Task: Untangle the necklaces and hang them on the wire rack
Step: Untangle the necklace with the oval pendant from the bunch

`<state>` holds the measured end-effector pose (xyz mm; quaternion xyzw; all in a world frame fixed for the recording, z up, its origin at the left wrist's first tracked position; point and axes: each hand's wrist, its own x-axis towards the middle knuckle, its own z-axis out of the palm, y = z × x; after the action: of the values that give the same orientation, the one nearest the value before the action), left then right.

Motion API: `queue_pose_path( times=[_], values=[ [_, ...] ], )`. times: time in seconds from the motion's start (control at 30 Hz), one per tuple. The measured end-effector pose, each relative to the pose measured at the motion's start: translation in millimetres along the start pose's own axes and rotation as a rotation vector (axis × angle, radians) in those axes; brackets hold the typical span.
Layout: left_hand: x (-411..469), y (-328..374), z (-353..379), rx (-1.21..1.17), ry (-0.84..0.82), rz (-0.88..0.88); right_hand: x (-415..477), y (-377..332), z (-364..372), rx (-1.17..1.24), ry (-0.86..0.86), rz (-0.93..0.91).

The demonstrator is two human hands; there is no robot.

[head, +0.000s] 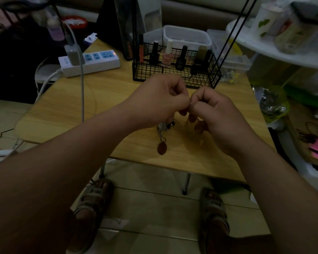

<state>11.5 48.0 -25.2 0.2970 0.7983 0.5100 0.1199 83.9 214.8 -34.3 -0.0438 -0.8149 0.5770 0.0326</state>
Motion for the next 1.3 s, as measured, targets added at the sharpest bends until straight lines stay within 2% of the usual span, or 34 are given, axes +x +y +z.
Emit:
queue_pose_path(
  times=[0.1, 0.17, 0.37, 0.5, 0.6, 0.73, 1.0, 1.2, 1.3],
  values=[
    [-2, 2, -1, -0.006, -0.01, -0.022, -2, 0, 2, -0.101, 0.067, -0.044],
    [-1, 1, -2, -0.048, -0.025, -0.068, -2, 0, 2, -0.054, 0.128, -0.078],
    [1, 2, -3, -0.298, -0.074, -0.166, 2, -3, 3, 0.572, 0.143, 0.121],
    [2, 2, 5, -0.366, -0.103, -0.222, 5, 0, 5, 0.77, -0.009, 0.211],
    [3, 0, 9, -0.418, -0.098, -0.254, 8, 2, 5, 0.835, -0.018, 0.245],
    [3, 2, 8, -0.398, -0.143, -0.262, 8, 2, 4, 0.795, -0.005, 0.249],
    [0, -2, 3, -0.169, -0.166, -0.178, 8, 2, -2, 0.655, 0.072, 0.218],
    [3, -5, 0, -0.282, -0.144, -0.161, 6, 3, -6, 0.63, 0.042, 0.261],
    [4, -5, 1, -0.257, -0.13, -0.157, 5, 2, -7, 0.547, -0.03, 0.277]
  ],
)
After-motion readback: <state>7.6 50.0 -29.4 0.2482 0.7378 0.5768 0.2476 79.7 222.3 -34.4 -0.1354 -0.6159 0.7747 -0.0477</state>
